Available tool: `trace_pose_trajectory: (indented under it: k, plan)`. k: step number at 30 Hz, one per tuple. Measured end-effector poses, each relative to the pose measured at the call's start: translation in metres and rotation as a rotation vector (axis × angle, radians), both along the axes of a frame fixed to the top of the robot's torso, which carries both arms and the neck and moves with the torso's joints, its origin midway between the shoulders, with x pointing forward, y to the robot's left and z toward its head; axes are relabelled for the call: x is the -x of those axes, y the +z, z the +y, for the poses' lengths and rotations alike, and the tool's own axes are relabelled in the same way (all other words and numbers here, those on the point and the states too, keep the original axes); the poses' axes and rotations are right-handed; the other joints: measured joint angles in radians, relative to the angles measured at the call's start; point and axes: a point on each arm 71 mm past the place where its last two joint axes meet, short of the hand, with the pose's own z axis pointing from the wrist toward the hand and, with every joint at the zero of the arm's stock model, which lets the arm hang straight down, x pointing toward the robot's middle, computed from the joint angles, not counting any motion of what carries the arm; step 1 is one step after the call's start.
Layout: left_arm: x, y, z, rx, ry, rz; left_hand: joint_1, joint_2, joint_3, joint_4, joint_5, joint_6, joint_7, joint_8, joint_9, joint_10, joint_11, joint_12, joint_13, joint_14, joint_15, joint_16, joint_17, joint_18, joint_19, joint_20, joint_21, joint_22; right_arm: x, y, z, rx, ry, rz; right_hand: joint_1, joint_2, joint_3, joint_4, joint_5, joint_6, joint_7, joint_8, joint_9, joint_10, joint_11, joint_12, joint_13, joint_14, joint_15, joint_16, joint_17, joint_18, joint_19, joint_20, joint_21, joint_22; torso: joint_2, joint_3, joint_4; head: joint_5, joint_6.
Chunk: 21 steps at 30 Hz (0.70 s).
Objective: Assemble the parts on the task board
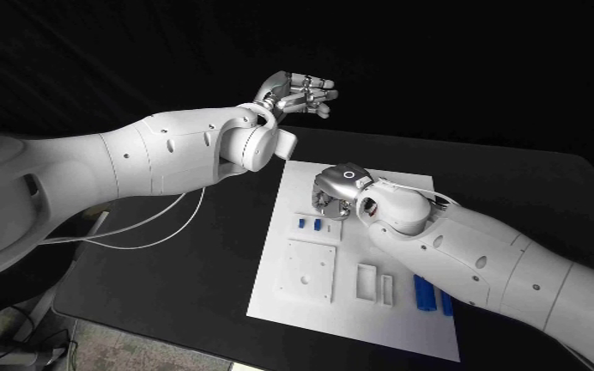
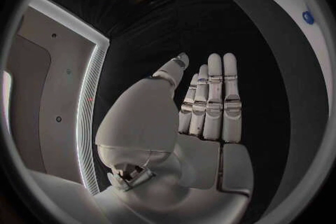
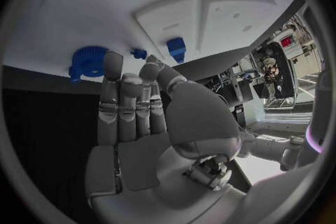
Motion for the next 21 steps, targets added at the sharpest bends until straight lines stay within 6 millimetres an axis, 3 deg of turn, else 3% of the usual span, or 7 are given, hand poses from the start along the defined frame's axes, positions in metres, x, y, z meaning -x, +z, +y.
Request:
trace_pose_trajectory:
  k: [17, 21]
  plan:
    - [0.000, 0.000, -0.002, 0.002, -0.009, 0.002, 0.000, 0.000, -0.003, -0.003, 0.000, -0.004, 0.004, 0.000, 0.000, -0.004, 0.004, 0.000, 0.000, 0.000, 0.000, -0.004, -0.001, 0.000, 0.000, 0.000, 0.000, 0.000, 0.000, 0.000, -0.002, -0.009, -0.001, -0.003, 0.000, 0.000, 0.000, 0.000, 0.000, -0.002, -0.001, 0.000, -0.001, 0.000, 0.000, 0.000, -0.001, 0.000, 0.000, 0.000, -0.005, 0.000, 0.004, 0.004, -0.010, 0.006, 0.000, -0.0007, -0.0019, 0.004, 0.001]
    - [0.000, 0.000, -0.002, 0.002, -0.009, 0.003, 0.000, 0.000, -0.003, -0.003, 0.000, -0.004, 0.004, 0.000, 0.000, -0.004, 0.004, 0.000, 0.000, 0.000, 0.000, -0.004, -0.001, 0.000, 0.000, 0.000, 0.000, 0.000, -0.002, 0.001, -0.009, -0.031, -0.012, -0.008, -0.007, -0.007, -0.033, 0.004, 0.017, -0.059, 0.005, -0.004, -0.012, 0.002, 0.002, 0.000, -0.001, 0.000, 0.000, 0.000, -0.008, 0.000, 0.004, 0.003, -0.012, 0.008, 0.000, -0.0001, -0.0027, 0.005, 0.003]
